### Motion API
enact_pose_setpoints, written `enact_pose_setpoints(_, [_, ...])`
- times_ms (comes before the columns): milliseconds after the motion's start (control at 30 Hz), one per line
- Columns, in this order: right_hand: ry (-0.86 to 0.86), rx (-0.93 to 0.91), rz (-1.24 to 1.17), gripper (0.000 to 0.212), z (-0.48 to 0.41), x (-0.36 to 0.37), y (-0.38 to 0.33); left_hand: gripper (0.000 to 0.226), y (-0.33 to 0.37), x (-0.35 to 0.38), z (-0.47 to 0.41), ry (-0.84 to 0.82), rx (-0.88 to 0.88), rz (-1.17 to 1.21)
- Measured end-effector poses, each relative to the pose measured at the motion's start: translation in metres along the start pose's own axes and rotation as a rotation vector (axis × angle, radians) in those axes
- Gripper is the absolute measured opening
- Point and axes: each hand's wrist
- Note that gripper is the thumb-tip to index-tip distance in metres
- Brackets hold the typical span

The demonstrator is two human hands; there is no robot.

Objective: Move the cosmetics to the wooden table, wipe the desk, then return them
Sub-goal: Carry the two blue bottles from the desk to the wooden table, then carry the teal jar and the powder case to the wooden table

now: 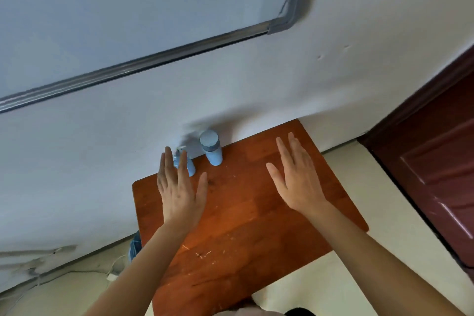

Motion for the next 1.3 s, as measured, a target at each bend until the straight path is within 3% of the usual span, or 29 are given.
enact_pose_setpoints(167, [0.163,0.216,0.057,0.069,0.072,-0.079,0.083,0.06,0.11,0.012,-0.003,-0.064,0.288,-0.023])
enact_pose_setpoints(333, [0.358,0.367,0.149,0.07,0.182,-0.175,0.168,0.059,0.271,0.036,0.038,-0.082,0.572,0.081])
enact_pose_setpoints(600, [0.682,0.65,0.371,0.069,0.408,-0.311,0.294,0.06,0.547,0.089,0.202,-0.155,1.051,0.291])
enact_pose_setpoints(800, [0.881,0.996,0.514,0.07,0.592,-0.368,0.343,0.059,0.69,0.119,0.353,-0.307,1.379,0.446])
enact_pose_setpoints(1000, [0.903,1.32,0.588,0.073,0.725,-0.385,0.384,0.06,0.78,0.169,0.48,-0.507,1.625,0.555])
enact_pose_setpoints(1133, [0.814,1.488,0.629,0.074,0.792,-0.406,0.425,0.06,0.848,0.209,0.555,-0.583,1.735,0.649])
enact_pose_setpoints(1300, [0.715,1.669,0.699,0.08,0.871,-0.443,0.459,0.061,0.928,0.241,0.649,-0.791,1.811,0.71])
Point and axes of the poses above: each hand's wrist, its own z-axis away from the middle knuckle, its own x-axis out of the palm, y = z × x, and after that the axes turned 2 degrees about y, right-handed
